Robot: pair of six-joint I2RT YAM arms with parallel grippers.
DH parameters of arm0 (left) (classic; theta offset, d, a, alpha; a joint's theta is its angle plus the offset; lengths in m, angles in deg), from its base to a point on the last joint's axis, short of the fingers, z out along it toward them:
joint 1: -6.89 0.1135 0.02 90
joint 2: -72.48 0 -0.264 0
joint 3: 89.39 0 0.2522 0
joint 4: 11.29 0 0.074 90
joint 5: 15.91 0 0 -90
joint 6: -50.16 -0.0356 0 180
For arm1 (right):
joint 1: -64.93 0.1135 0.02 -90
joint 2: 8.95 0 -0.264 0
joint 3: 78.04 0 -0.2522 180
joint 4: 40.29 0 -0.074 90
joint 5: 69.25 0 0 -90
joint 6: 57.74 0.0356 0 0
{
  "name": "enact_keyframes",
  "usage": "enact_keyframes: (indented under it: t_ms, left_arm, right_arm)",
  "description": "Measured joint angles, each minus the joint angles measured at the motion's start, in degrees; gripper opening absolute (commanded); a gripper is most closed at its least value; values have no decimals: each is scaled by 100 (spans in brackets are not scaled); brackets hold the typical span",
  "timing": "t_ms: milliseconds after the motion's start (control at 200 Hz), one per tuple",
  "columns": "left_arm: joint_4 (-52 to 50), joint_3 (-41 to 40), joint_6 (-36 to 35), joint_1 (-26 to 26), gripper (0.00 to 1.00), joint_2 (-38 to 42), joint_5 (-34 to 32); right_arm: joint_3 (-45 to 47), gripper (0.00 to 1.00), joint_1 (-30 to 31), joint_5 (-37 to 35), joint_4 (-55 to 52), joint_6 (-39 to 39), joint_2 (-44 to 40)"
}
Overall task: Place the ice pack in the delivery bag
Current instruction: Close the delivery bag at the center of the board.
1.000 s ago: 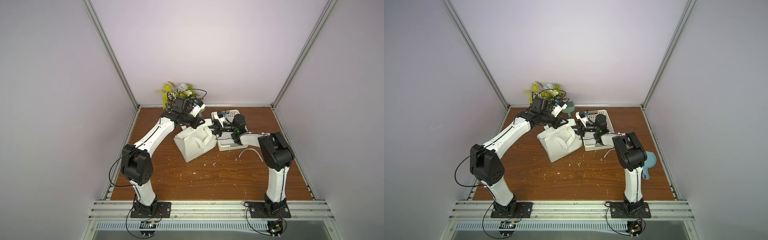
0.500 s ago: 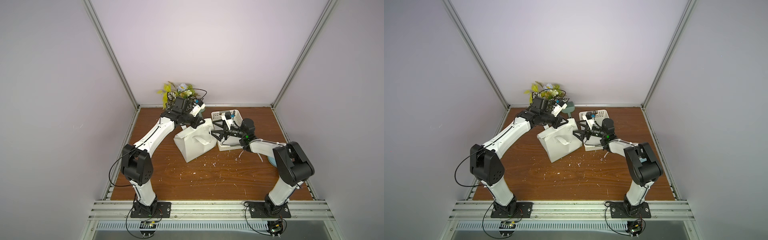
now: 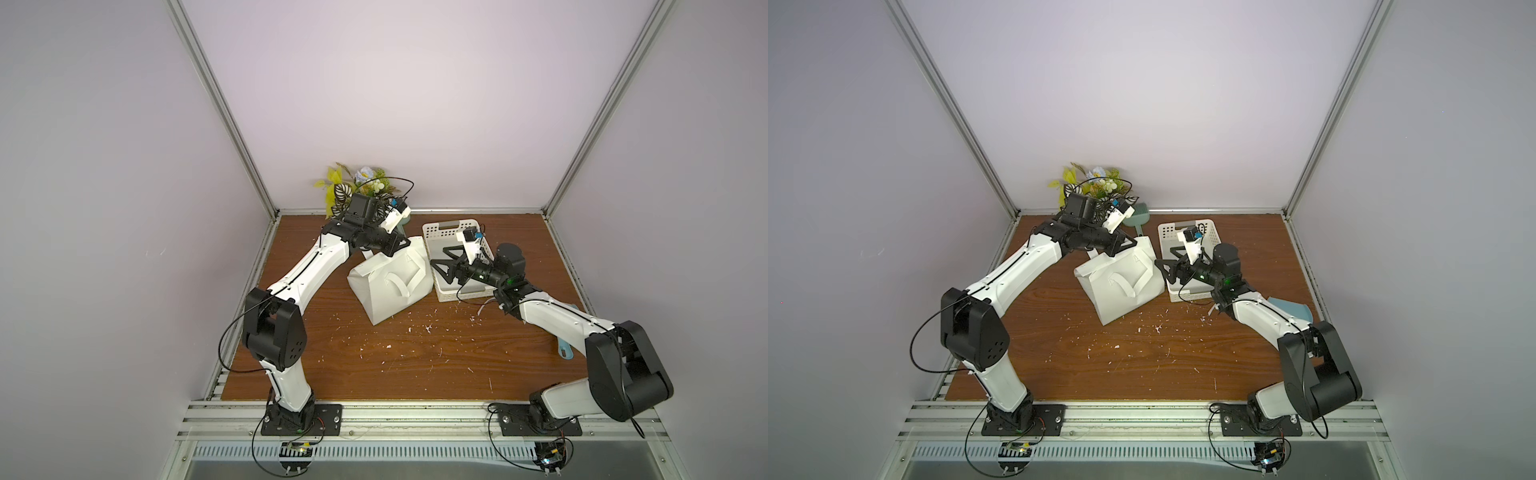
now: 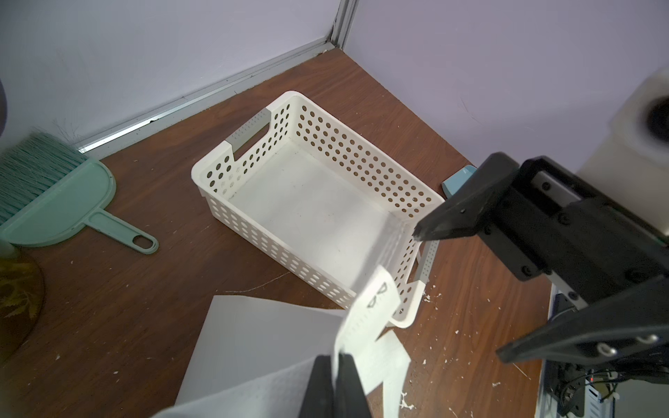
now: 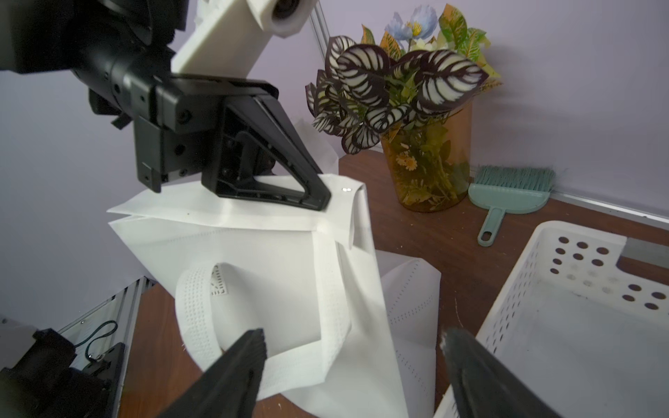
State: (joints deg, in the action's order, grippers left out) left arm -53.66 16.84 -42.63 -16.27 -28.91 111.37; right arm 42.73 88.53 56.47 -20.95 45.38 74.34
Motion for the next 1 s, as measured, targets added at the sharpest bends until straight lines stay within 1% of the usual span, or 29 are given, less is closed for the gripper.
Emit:
enact_keyframes:
  t_ms: [120, 190, 440, 520, 540, 570, 590, 610, 650, 856, 1001]
  left_arm:
    - [0, 2, 0, 0, 2, -4, 0]
    - [0, 2, 0, 0, 3, -4, 0]
    - [7, 7, 2, 0, 3, -4, 0]
    - [4, 7, 2, 0, 3, -4, 0]
    - [4, 7, 4, 0, 3, -4, 0]
    - [4, 7, 9, 0, 3, -4, 2]
    - [7, 7, 15, 0, 3, -4, 2]
    - [7, 7, 20, 0, 3, -4, 2]
    - [7, 7, 24, 0, 3, -4, 2]
    - [4, 7, 50, 0, 3, -4, -2]
    - [4, 9, 61, 0, 2, -4, -11]
  right_arm:
    - [-385, 72, 439, -118, -306, -81, 358]
    - [-592, 71, 590, -131, -400, -72, 601]
    - [-688, 69, 557, -420, -562, -74, 999]
    - [-688, 54, 560, -544, -614, -98, 1016]
    - [-688, 47, 557, -546, -619, -68, 1016]
    - [-688, 28, 557, -549, -625, -76, 1016]
    - [-688, 18, 557, -557, -625, -138, 1016]
    - [-688, 11, 557, -544, -627, -118, 1019]
    - [-691, 0, 557, -549, -634, -114, 1021]
    - [-621, 0, 560, -562, -614, -66, 1003]
    - [-26, 0, 568, -555, -603, 33, 800]
